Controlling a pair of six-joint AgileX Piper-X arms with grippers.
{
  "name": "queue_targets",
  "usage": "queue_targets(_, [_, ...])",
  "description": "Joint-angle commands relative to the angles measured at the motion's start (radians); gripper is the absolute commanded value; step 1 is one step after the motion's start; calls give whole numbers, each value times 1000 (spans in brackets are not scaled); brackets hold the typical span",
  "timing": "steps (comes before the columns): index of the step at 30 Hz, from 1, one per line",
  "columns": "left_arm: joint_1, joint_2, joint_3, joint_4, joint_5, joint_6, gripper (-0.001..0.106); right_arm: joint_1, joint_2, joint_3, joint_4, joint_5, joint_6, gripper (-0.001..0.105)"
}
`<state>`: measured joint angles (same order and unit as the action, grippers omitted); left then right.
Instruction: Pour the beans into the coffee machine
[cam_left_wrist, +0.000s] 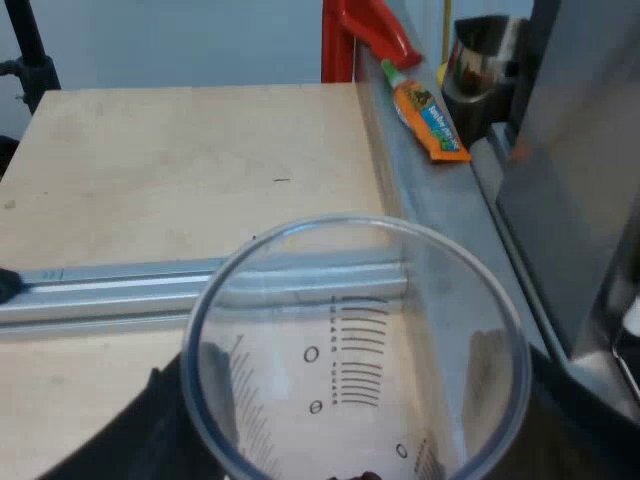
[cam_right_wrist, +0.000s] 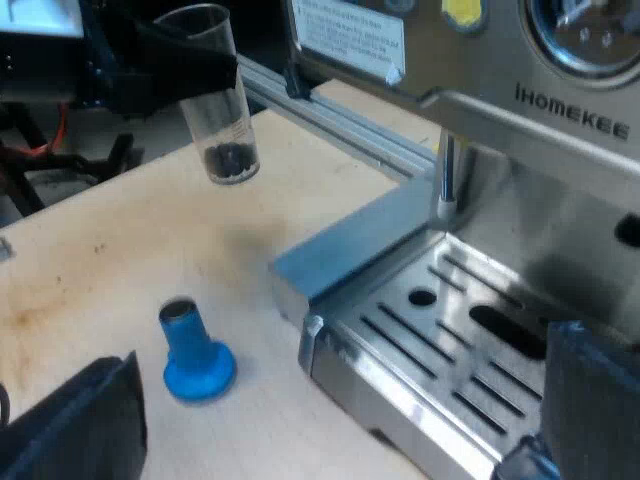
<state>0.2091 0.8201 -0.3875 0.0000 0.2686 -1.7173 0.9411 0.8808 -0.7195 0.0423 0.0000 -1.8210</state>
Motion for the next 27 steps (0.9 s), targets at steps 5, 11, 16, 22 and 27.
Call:
queue_targets(5, [-5,-120,-98,195,-3,-5,1,1,-7,-2,-163,0,-7,81])
queue_targets(11, [-25,-195,-203,259,-11,-5,1,1,-42,-2,-221,0,-12,81])
queue_targets(16, [-122,-214,-291,347,-45,4,1,1,-89,-2,-221,0,-61,81])
queue_targets(22, [-212,-214,-381,398,-65,16,1,1,-154,-2,-221,101,-94,81])
queue_targets(27, [-218,-214,-436,398,-67,18,1,1,-202,-2,-224,108,-137,81])
